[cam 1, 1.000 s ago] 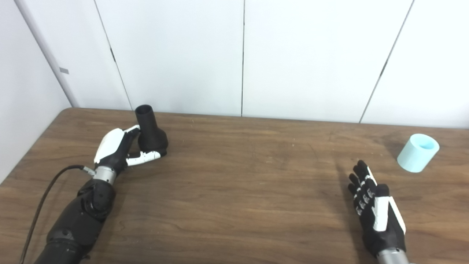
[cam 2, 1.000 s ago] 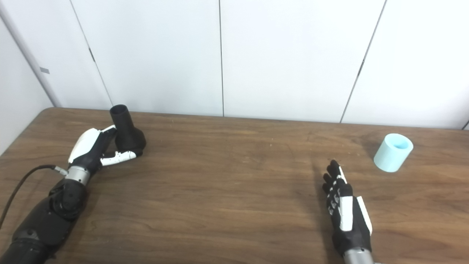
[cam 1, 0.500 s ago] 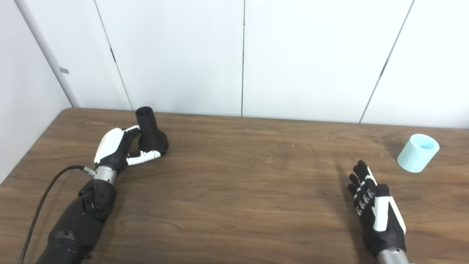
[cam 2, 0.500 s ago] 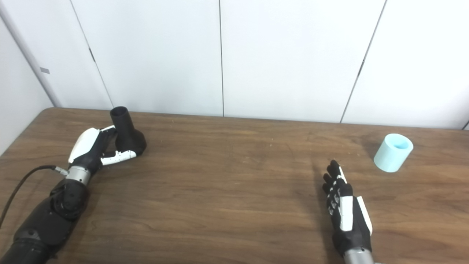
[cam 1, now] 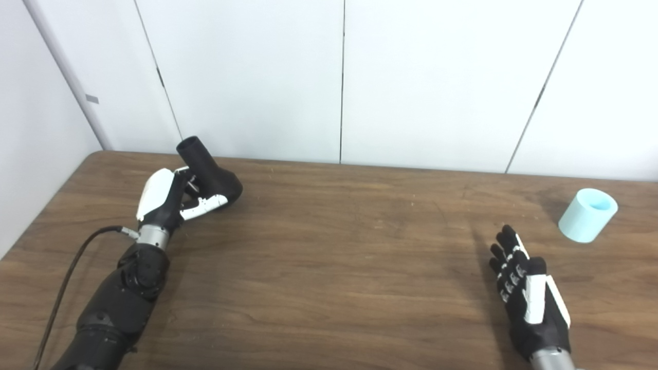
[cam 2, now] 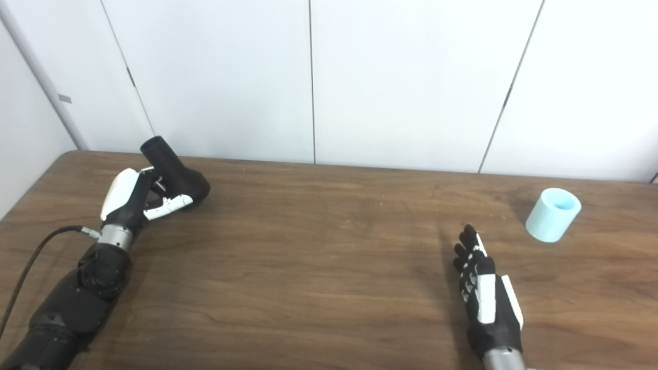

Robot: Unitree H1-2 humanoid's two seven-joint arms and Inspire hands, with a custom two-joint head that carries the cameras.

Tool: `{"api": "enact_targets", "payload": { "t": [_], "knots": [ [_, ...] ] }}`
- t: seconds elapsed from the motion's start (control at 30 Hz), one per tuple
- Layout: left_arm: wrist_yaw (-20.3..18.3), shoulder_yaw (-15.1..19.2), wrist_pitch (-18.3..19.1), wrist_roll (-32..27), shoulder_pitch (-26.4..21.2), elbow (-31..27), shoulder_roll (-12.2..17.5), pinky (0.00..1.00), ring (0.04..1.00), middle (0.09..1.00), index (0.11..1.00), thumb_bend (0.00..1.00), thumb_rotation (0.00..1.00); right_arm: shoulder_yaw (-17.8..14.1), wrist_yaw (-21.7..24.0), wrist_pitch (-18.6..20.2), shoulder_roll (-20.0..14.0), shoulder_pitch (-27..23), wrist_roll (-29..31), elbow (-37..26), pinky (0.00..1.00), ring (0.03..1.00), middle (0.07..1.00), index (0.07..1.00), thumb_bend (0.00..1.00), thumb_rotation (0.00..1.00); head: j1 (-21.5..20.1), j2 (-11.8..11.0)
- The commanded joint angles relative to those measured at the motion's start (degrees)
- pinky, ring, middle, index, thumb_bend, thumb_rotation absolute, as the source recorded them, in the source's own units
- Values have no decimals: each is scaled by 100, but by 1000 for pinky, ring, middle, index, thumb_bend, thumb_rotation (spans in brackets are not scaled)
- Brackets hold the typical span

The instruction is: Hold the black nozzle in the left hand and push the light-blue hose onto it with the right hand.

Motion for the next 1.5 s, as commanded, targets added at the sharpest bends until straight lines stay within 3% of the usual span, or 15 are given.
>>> {"api": "enact_targets", "payload": {
  "t": [0.0, 0.17, 0.27, 0.57, 0.83, 1.2, 1.47],
  "knots": [
    [-157, -105, -48, 12, -28, 55, -14, 561, 394, 377, 370, 602, 688, 29, 13, 20, 10, -40, -8, -163, 1000, 1000, 1000, 1000, 715, 1000, 4, 2],
    [-147, -144, -19, 47, 45, -8, -51, 544, 403, 382, 372, 605, 679, 37, 14, 47, 13, -38, -9, -193, 1000, 1000, 1000, 1000, 721, 1000, 2, 22],
    [-119, -251, -33, 137, 105, 63, -98, 589, 475, 401, 369, 618, 679, 41, 20, 66, 10, -43, -5, -206, 1000, 1000, 1000, 1000, 724, 1000, -21, 41],
    [-117, -1019, -300, 621, 343, 106, -260, 652, 539, 447, 378, 643, 667, 59, 17, 86, 21, -39, -31, -219, 1000, 1000, 1000, 1000, 725, 1000, -48, 93],
    [-152, -1638, -247, 995, 364, 108, -257, 638, 534, 457, 385, 630, 630, 62, 13, 147, 18, -41, -52, -271, 1000, 1000, 1000, 1000, 726, 1000, -69, 124],
    [-171, -2175, -194, 1135, 429, -39, -335, 620, 509, 440, 385, 633, 574, 66, -2, 240, 23, -52, -64, -353, 1000, 1000, 1000, 1000, 733, 1000, -76, 161],
    [-139, -2458, -8, 1239, 639, -409, -563, 643, 511, 437, 350, 641, 604, 69, -18, 310, 41, -61, -66, -425, 1000, 1000, 1000, 1000, 733, 1000, -125, 215]
  ]
}}
